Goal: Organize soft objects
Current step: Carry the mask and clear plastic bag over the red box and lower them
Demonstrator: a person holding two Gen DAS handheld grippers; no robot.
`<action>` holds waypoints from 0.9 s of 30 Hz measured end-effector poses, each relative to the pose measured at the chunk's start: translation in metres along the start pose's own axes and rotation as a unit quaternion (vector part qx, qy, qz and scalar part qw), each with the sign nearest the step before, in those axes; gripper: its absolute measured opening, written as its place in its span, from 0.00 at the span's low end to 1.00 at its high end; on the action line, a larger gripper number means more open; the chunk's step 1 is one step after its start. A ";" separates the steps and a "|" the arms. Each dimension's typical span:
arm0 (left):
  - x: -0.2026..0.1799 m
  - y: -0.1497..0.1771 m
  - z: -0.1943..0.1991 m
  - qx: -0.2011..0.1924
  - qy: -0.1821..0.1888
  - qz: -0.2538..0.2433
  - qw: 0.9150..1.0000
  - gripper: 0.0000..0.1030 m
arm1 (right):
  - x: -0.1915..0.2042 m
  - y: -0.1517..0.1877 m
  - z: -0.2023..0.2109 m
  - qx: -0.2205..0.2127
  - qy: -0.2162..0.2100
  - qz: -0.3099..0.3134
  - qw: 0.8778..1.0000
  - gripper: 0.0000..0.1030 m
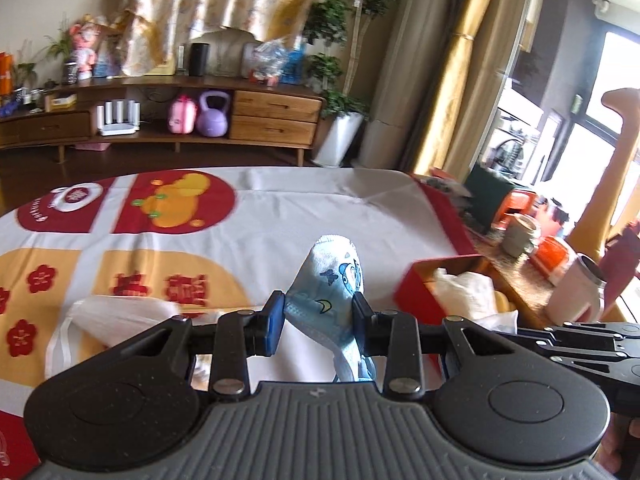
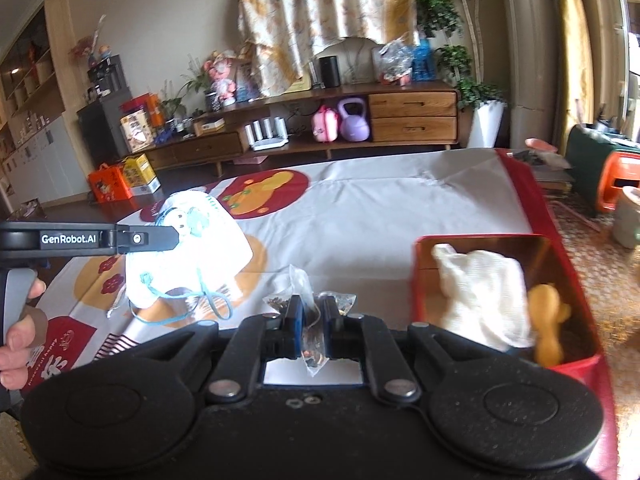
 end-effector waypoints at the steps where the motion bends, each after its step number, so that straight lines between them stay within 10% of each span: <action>1: -0.008 0.000 -0.002 0.002 0.005 -0.003 1.000 0.33 | -0.006 0.000 0.003 -0.001 0.003 -0.003 1.000 0.09; 27: -0.183 0.001 -0.094 0.052 0.095 -0.083 0.991 0.33 | -0.149 0.021 0.030 -0.007 0.081 -0.055 0.995 0.09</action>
Point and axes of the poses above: each gripper's, at about its wrist camera, not at the fingertips, and z roughly against the way its jaws point, x to its left, y to its underside, the point moved 8 cm from there along -z, roughly the way its jaws point, and after that the axes turned 4 degrees about y, right-handed, at the moved point
